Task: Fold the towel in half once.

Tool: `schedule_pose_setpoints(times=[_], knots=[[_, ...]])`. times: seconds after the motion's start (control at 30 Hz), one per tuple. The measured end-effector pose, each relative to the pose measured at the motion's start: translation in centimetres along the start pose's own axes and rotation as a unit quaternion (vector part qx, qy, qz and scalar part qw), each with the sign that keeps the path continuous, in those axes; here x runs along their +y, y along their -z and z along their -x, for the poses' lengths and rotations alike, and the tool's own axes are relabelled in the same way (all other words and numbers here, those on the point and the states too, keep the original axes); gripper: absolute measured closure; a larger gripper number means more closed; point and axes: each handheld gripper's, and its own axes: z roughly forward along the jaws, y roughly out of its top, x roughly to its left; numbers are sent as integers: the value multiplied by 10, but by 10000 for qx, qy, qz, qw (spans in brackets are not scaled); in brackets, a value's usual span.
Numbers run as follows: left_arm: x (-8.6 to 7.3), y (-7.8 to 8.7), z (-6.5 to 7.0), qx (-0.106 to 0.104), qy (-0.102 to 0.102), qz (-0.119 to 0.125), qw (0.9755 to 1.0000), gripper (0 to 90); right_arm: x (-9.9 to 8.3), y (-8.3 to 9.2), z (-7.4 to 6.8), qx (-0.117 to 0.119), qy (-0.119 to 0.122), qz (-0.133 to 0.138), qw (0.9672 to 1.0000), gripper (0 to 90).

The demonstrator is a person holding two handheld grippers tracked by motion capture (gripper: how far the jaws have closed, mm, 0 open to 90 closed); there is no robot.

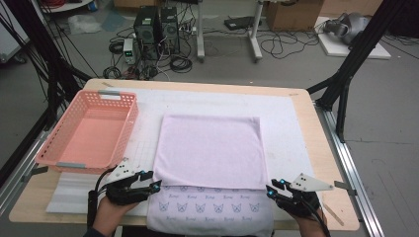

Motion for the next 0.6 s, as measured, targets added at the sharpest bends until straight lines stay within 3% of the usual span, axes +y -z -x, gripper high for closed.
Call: schedule_pose_setpoints(times=[0.1, 0.23, 0.33, 0.43, 0.5, 0.6], knots=[[-3, -6, 2, 19, -42, -146, 9999, 490, -3, -7, 0, 142, -42, -80, 9999, 591], [-3, -13, 5, 123, -198, -267, 9994, 500, -3, -23, -6, 267, 56, -189, 9994, 582], [-4, -18, 9, 323, -399, -364, 9980, 568, -3, -34, -11, 168, 260, -415, 9987, 649], [-3, -18, 10, 445, -436, -383, 9973, 703, -1, -34, -9, 136, 228, -423, 9988, 810], [-4, -18, 10, 461, -434, -377, 9973, 806, -2, -33, -8, 133, 228, -402, 9988, 850], [-3, -15, 11, 388, -479, -292, 9977, 850, -2, -33, -7, 121, 268, -410, 9987, 863]])
